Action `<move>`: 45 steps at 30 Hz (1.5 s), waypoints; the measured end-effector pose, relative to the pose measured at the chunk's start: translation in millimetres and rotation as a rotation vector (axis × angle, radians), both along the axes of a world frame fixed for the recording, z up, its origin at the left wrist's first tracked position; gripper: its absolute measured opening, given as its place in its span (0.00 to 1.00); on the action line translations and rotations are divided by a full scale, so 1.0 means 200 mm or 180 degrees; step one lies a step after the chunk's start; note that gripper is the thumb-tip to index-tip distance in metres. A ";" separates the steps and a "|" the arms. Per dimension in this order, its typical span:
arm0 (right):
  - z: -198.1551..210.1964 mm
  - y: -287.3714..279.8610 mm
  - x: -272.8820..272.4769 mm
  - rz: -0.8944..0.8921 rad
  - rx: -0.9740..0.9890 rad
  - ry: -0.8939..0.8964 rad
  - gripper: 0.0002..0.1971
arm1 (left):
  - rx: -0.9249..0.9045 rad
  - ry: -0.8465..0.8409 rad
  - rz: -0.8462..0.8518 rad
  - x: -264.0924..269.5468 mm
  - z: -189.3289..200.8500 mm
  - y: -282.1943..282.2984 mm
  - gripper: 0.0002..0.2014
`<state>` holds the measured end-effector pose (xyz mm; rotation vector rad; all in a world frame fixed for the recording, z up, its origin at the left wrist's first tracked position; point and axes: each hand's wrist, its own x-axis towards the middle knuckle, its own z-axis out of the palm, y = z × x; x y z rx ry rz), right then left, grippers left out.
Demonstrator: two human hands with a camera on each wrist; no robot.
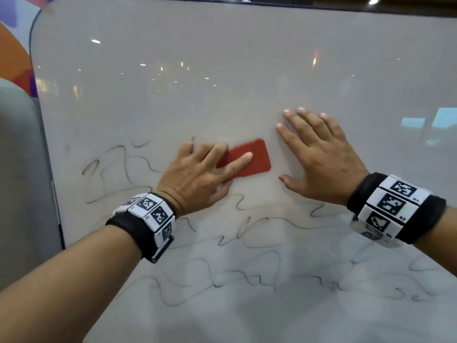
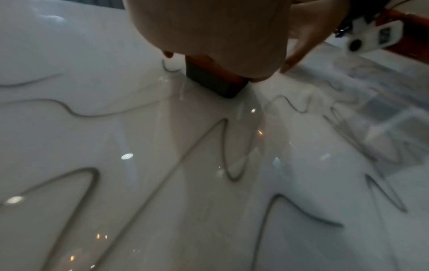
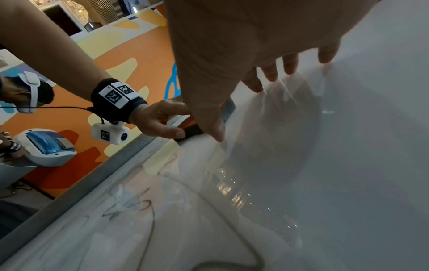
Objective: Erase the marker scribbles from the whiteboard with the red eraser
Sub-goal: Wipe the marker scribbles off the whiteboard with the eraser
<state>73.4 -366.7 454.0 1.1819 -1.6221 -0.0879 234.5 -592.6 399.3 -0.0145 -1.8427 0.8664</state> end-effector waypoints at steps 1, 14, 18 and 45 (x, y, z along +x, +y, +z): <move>0.00 0.00 0.01 -0.0010 -0.0009 0.0003 0.49 | -0.0127 -0.0076 -0.0025 0.01 0.02 -0.03 0.28; -0.01 -0.18 0.16 0.0056 -0.0073 -0.0096 0.48 | -0.0303 -0.0276 -0.0160 0.13 -0.04 -0.19 0.30; -0.01 -0.21 0.18 0.0018 -0.0063 -0.0132 0.49 | 0.0026 0.0056 -0.0008 0.17 0.01 -0.26 0.30; 0.01 -0.39 0.28 0.0097 0.0022 -0.0089 0.46 | 0.0956 0.0858 0.0083 0.28 0.05 -0.41 0.30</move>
